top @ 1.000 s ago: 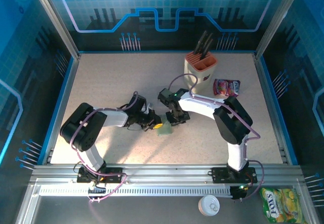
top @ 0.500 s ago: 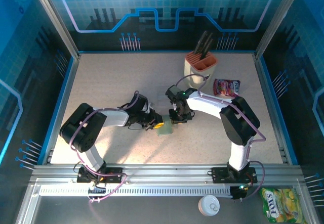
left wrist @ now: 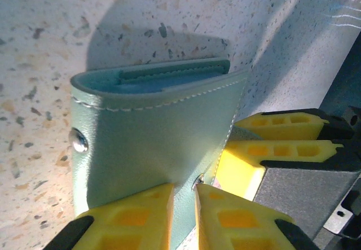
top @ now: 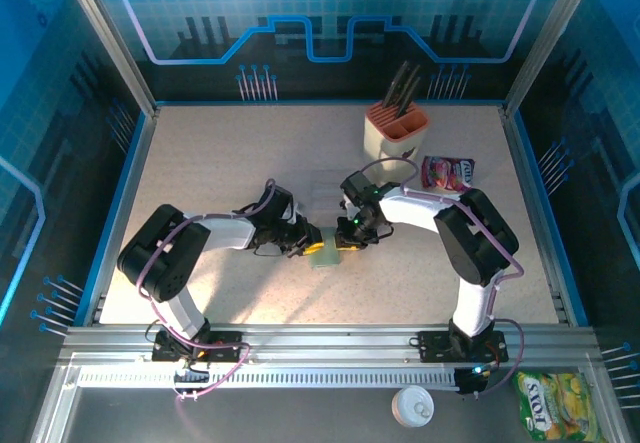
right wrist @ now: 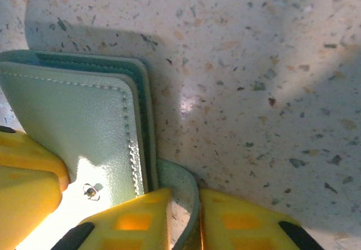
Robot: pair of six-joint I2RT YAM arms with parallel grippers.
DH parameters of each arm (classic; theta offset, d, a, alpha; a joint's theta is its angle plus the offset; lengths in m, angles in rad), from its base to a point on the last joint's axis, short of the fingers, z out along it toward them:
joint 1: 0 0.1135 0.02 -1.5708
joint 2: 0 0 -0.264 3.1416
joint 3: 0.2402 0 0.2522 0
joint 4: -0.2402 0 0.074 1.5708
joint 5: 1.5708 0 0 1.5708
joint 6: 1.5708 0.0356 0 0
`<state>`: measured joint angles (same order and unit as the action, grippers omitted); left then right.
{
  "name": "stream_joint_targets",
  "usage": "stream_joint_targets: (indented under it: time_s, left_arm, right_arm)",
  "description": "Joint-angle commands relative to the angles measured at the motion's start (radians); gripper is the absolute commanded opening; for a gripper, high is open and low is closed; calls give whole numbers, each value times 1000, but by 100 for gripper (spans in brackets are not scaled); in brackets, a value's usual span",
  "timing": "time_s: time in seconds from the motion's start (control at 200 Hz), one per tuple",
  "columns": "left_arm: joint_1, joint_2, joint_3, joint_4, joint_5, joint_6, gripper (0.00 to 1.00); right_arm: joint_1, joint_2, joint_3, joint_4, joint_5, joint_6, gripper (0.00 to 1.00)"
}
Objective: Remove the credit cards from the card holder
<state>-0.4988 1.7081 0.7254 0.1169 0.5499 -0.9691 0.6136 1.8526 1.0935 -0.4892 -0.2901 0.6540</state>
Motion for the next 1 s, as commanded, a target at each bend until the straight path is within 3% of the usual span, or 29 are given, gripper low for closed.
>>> stream_joint_targets:
  time_s: [0.0,0.36,0.625,0.87,0.995]
  left_arm:
    - [-7,10,6,-77,-38,-1,19]
    - [-4,-64,28,-74,-57,26,23]
    - [34,-149,51,-118,-103,85,28]
    - [123,-240,12,-74,-97,106,33]
    - [137,-252,54,-129,-84,187,35]
  right_arm:
    - [-4,-14,-21,60,-38,18,20]
    - [-7,-74,-36,50,-4,3,8]
    - [-7,-130,-15,-16,9,-34,8]
    - [15,-169,33,-95,31,-50,7]
    - [35,-178,66,-136,43,-61,8]
